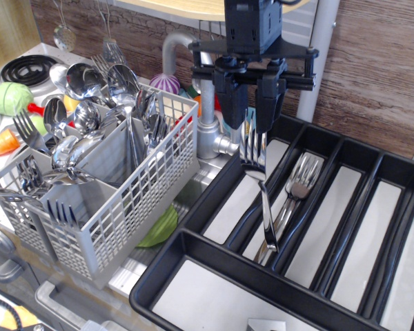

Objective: Put fork from basket to tray

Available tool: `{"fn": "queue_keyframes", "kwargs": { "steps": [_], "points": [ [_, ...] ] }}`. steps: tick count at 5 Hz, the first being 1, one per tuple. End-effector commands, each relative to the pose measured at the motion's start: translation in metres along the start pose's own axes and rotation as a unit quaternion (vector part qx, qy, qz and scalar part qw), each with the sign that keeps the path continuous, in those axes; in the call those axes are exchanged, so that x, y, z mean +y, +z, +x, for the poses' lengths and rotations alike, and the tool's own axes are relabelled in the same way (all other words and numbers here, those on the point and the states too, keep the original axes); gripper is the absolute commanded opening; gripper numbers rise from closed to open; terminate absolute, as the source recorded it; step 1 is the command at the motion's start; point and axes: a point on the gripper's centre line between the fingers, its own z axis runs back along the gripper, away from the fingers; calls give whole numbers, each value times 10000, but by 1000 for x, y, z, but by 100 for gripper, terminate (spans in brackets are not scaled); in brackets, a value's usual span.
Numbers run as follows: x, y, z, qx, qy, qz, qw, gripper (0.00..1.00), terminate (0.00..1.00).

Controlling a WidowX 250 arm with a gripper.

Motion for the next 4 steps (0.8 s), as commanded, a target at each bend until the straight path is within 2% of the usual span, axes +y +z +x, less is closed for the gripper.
{"fn": "queue_keyframes", "kwargs": {
  "steps": [1, 2, 3, 4],
  "points": [
    [4, -12, 14, -33, -146, 78, 9999, 0, 0],
    [4, -17, 14, -226, -79, 404, 9989, 0, 0],
    [10, 0, 22, -151, -54, 581, 9982, 0, 0],
    [14, 19, 27, -93, -24, 790, 9968, 0, 100]
  ]
}}
